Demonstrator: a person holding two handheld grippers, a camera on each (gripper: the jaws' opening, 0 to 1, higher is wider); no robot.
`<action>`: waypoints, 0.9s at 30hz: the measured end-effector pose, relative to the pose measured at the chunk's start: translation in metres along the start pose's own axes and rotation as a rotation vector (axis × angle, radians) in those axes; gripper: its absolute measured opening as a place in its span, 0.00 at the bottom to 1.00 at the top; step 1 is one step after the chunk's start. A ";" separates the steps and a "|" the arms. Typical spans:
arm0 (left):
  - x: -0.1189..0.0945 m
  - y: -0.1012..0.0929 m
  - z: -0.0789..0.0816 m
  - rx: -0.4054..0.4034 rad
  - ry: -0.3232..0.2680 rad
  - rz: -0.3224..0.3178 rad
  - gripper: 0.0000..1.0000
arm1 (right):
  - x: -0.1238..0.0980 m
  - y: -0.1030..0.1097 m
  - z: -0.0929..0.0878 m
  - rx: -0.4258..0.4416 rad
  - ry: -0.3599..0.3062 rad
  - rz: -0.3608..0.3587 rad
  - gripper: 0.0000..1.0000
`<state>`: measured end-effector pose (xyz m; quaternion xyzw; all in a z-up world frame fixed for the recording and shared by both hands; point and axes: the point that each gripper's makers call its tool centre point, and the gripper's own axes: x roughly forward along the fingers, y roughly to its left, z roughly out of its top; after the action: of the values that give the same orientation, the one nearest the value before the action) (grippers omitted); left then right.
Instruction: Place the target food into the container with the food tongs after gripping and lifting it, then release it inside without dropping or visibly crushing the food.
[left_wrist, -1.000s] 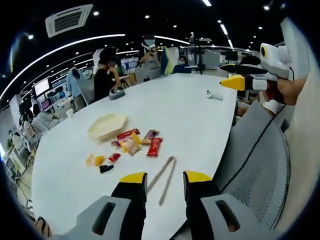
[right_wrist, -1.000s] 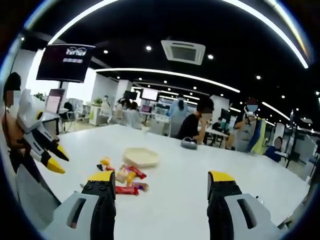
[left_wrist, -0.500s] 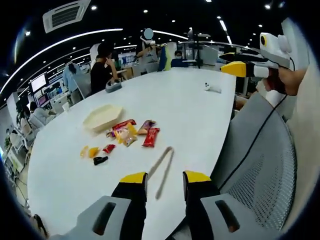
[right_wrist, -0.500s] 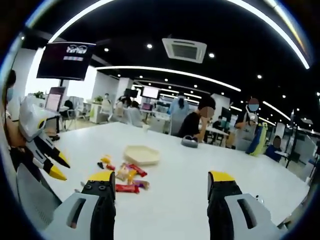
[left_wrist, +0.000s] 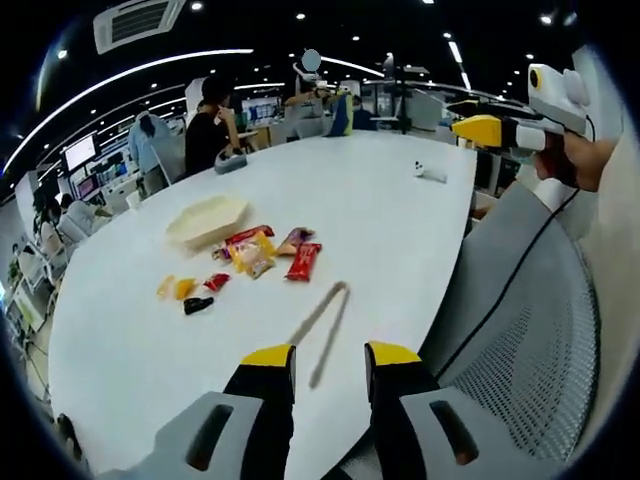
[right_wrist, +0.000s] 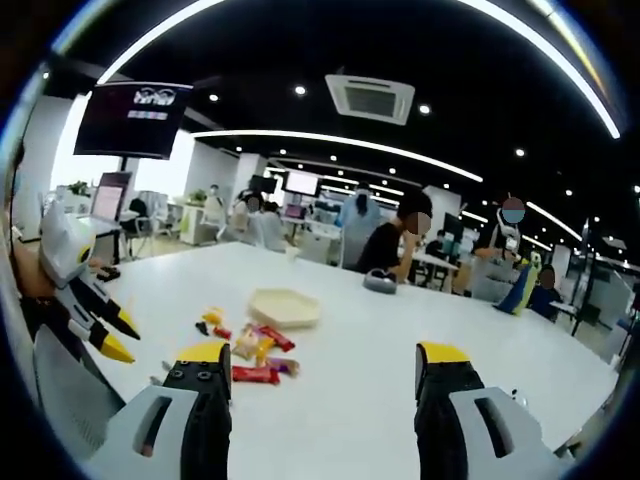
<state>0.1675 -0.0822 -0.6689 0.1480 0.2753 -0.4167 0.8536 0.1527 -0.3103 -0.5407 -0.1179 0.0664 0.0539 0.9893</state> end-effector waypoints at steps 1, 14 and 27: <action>0.001 0.000 -0.002 0.002 0.006 -0.001 0.25 | 0.000 0.000 -0.001 0.006 0.004 -0.001 0.75; 0.010 0.003 -0.016 -0.015 0.032 -0.011 0.25 | -0.001 0.008 -0.007 -0.016 0.026 0.026 0.75; 0.025 0.006 -0.035 -0.011 0.092 -0.039 0.23 | -0.001 0.010 -0.010 -0.008 0.037 0.035 0.75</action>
<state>0.1727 -0.0773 -0.7112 0.1569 0.3192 -0.4247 0.8325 0.1494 -0.3030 -0.5527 -0.1217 0.0864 0.0694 0.9864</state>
